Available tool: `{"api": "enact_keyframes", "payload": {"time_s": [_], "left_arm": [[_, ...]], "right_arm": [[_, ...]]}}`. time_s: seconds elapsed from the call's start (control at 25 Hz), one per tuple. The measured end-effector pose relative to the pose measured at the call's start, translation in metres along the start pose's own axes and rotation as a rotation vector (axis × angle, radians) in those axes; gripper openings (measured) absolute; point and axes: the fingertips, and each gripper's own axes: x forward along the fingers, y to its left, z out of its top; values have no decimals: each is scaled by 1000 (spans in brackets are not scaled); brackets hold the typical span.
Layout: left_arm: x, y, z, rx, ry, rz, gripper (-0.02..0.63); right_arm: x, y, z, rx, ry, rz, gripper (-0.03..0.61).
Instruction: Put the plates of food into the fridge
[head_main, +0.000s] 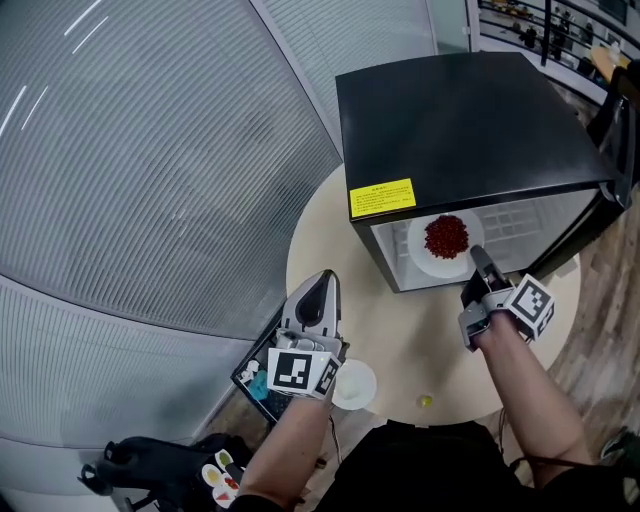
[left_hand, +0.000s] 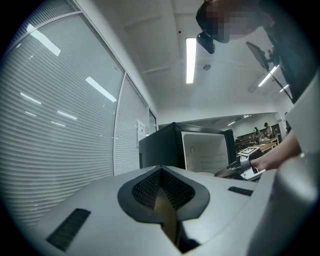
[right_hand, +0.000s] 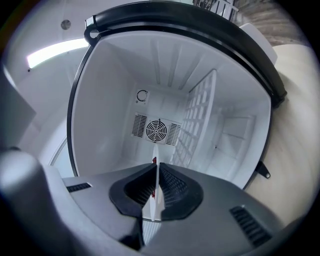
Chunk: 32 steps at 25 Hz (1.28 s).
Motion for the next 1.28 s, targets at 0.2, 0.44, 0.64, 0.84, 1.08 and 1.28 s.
{"api": "enact_keyframes", "payload": {"time_s": [0.2, 0.44, 0.64, 0.84, 1.08, 1.28], "left_arm": [[10, 12, -3, 8, -2, -15, 6], [19, 24, -12, -40, 1, -33, 6], [23, 34, -8, -48, -4, -35, 6], [22, 38, -15, -70, 10, -41, 6], [24, 46, -23, -79, 23, -49, 6], [22, 49, -26, -95, 34, -48, 6]], "right_arm": [[13, -3, -5, 25, -17, -17, 18], [32, -6, -7, 21, -27, -42, 18], [45, -7, -6, 28, -28, -63, 20], [53, -10, -7, 23, -20, -78, 20], [65, -15, -13, 16, -10, -110, 20], [69, -13, -11, -16, 9, -117, 20]]}}
